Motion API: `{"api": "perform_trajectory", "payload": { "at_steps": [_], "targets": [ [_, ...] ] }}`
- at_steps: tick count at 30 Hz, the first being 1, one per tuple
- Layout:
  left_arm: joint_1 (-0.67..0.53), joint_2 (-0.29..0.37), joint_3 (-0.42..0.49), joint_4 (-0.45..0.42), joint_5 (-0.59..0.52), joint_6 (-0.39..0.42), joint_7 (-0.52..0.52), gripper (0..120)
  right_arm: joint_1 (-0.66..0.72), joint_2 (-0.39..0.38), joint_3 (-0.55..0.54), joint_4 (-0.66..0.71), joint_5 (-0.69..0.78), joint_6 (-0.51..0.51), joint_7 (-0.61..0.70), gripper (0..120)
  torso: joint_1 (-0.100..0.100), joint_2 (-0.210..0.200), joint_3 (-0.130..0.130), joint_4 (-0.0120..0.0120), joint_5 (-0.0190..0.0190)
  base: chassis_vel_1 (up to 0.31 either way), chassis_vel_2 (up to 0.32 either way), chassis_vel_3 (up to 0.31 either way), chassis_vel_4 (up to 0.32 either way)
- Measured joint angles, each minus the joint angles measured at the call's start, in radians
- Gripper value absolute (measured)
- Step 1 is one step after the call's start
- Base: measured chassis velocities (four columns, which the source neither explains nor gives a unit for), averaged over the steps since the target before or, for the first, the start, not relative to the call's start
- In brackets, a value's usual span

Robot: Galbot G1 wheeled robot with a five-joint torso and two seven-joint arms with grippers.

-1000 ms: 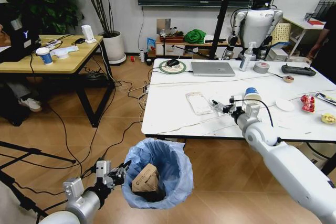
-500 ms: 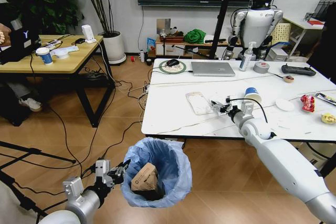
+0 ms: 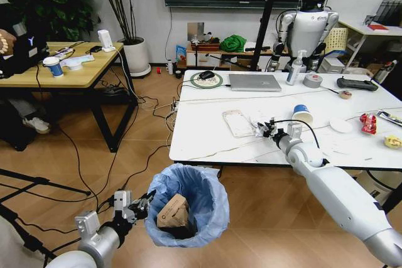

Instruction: Pick up the trash bin and place the trash from the table into it.

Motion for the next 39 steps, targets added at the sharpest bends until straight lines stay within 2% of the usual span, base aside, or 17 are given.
{"api": "perform_trajectory", "payload": {
  "at_steps": [1,4,8,15,18,21,22,23,26,28,31,34,39],
  "targets": [
    [0.000,0.000,0.000,0.000,0.000,0.000,0.000,0,0.000,0.000,0.000,0.000,0.000,0.000,0.000,10,0.000,0.000,0.000,0.0000,0.0000,0.000,0.000,0.000,0.000],
    [-0.002,-0.003,0.001,0.004,0.000,-0.001,0.000,0,0.003,-0.004,0.003,0.001,0.002,0.002,-0.004,0,0.000,0.000,0.000,0.0003,0.0000,0.000,0.000,0.000,0.000],
    [-0.005,-0.005,0.004,0.006,0.000,-0.001,0.000,0,0.003,-0.014,0.007,0.019,0.010,0.005,-0.006,0,0.000,0.000,0.000,0.0001,0.0001,0.000,0.000,0.000,0.000],
    [-0.017,0.004,0.013,0.006,-0.003,-0.001,-0.001,0,-0.035,-0.052,0.090,0.148,0.056,0.052,-0.030,0,0.000,0.000,0.000,0.0002,0.0002,0.000,0.000,0.000,0.000],
    [-0.032,0.005,0.022,0.005,-0.012,-0.003,0.000,0,-0.070,-0.120,0.118,0.280,0.114,0.110,-0.159,0,0.000,0.000,0.000,0.0000,0.0000,0.000,0.000,0.000,0.000],
    [-0.032,0.005,0.022,0.005,-0.012,-0.003,0.000,0,-0.070,-0.120,0.118,0.280,0.114,0.110,-0.159,0,0.000,0.000,0.000,0.0000,0.0000,0.000,0.000,0.000,0.000],
    [-0.050,0.003,0.035,0.010,-0.013,-0.004,0.005,0,-0.121,-0.196,0.111,0.444,0.160,0.164,-0.271,0,0.000,0.000,0.000,-0.0007,0.0002,0.000,0.000,0.000,0.000],
    [-0.050,0.003,0.035,0.010,-0.013,-0.004,0.005,0,-0.121,-0.196,0.111,0.444,0.160,0.164,-0.271,0,0.000,0.000,0.000,-0.0007,0.0002,0.000,0.000,0.000,0.000],
    [-0.061,0.011,0.047,0.011,-0.015,-0.004,0.010,0,-0.176,-0.280,0.065,0.621,0.190,0.208,-0.369,0,0.000,0.000,0.000,0.0003,-0.0002,0.000,0.000,0.000,0.000],
    [-0.066,0.018,0.048,0.009,-0.018,-0.004,0.011,0,-0.202,-0.317,0.035,0.682,0.190,0.221,-0.405,0,0.000,0.000,0.000,0.0003,-0.0002,0.000,0.000,0.000,0.000],
    [-0.069,0.021,0.048,0.007,-0.019,-0.004,0.011,0,-0.225,-0.340,0.017,0.721,0.180,0.232,-0.426,0,0.000,0.000,0.000,0.0002,-0.0002,0.000,0.000,0.000,0.000],
    [-0.073,0.020,0.045,-0.006,-0.025,-0.003,0.009,0,-0.280,-0.409,-0.088,0.821,0.100,0.261,-0.470,0,0.000,0.000,0.000,-0.0003,-0.0002,0.000,0.000,0.000,0.000],
    [-0.072,0.011,0.042,-0.013,-0.025,-0.002,0.008,0,-0.278,-0.413,-0.137,0.827,0.065,0.284,-0.509,0,0.000,0.000,0.000,0.0002,0.0000,0.000,0.000,0.000,0.000]
  ]
}}
